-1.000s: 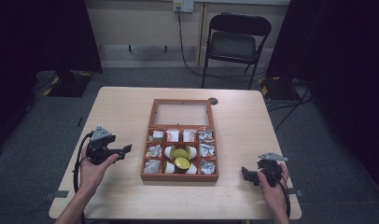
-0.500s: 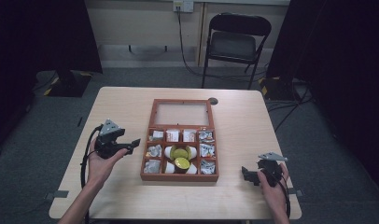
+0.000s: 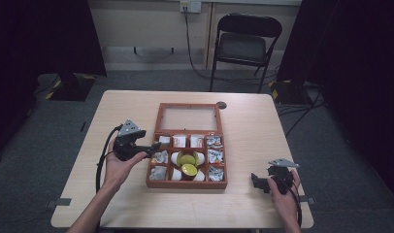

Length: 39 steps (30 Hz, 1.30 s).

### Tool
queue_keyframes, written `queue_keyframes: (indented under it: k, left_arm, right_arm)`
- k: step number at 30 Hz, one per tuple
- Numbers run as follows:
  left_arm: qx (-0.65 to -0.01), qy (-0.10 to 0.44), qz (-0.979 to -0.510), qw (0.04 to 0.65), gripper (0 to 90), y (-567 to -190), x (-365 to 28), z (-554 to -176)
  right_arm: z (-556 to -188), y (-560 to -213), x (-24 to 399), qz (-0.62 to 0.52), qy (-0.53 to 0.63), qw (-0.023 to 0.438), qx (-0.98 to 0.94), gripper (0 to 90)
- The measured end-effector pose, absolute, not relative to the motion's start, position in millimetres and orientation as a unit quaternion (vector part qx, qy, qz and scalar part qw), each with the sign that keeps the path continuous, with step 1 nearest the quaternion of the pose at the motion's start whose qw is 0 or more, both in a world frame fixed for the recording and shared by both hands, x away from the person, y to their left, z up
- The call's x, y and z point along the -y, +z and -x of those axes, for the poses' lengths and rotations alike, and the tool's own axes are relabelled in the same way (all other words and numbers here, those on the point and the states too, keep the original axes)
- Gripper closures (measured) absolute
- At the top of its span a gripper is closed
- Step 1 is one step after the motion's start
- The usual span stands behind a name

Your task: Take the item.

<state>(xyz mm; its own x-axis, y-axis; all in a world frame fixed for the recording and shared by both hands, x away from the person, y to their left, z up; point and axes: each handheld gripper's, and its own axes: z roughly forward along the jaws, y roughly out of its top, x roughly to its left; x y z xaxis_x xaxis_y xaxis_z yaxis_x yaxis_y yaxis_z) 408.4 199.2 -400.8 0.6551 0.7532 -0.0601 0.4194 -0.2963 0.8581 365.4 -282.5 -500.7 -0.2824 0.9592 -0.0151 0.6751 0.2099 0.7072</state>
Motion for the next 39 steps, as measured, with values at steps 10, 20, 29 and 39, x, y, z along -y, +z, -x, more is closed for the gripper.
queue_keyframes:
  k: [10,20,29,39]
  left_arm:
    - [-0.333,0.186,-0.814,0.438,22.6,-410,-170,-404]
    - [-0.309,0.141,-0.833,0.436,23.2,-416,-145,-402]
    - [-0.286,0.100,-0.855,0.420,26.6,-427,-128,-402]
    - [-0.293,0.070,-0.854,0.425,29.5,-430,-112,-407]
  right_arm:
    - [-365,-501,282,-0.552,0.302,0.235,-0.741,0.0]
    - [-365,-501,282,-0.552,0.302,0.236,-0.741,0.0]
    - [-364,-501,282,-0.554,0.302,0.236,-0.739,0.0]
    - [-364,-501,282,-0.555,0.302,0.236,-0.738,0.0]
